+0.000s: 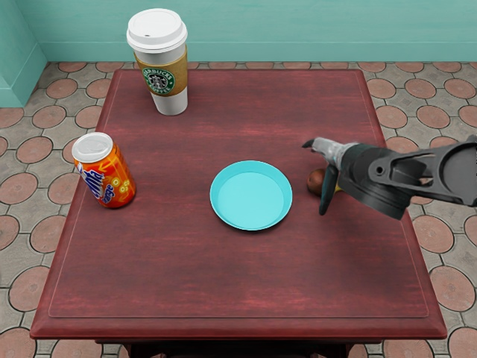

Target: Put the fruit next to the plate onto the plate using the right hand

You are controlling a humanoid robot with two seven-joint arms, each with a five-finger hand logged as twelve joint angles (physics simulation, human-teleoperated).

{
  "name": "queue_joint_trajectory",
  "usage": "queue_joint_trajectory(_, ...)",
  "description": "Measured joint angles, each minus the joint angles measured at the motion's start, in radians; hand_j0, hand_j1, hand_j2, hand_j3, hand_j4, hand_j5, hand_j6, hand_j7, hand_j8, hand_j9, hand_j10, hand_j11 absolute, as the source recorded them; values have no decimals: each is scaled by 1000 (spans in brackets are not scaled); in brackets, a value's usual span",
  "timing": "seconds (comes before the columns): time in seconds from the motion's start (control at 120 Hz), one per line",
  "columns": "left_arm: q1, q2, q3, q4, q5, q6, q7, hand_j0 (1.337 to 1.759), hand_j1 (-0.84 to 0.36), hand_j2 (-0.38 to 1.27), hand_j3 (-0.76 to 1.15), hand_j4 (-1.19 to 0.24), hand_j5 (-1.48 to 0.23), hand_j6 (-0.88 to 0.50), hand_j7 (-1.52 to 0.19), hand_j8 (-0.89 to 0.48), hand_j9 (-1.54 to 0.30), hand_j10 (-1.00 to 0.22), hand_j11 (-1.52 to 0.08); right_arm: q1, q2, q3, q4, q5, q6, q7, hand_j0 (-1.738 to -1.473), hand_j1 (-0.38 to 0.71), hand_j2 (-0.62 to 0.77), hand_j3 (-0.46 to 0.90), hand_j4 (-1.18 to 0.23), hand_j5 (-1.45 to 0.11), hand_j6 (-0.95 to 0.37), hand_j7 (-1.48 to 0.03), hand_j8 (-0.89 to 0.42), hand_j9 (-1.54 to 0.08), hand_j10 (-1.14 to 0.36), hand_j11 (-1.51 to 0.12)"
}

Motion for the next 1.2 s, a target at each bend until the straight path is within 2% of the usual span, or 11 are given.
queue_joint_trajectory(0.375,0,0,0,0,0,0,0,1658,346,0,0,-2,-3,-2,-3,-2,-3,-2,-3,7,12,-48,0,18,-33,0,-1658,-100,-40,0,-209,-271,-210,-270,-210,-271,-209,-271)
queue_joint_trajectory(1.2,0,0,0,0,0,0,0,1658,346,0,0,-2,-3,-2,-3,-2,-3,-2,-3,9,63,-103,-12,18,-169,0,-1658,-48,-49,0,-252,-327,-253,-327,-253,-327,-252,-327)
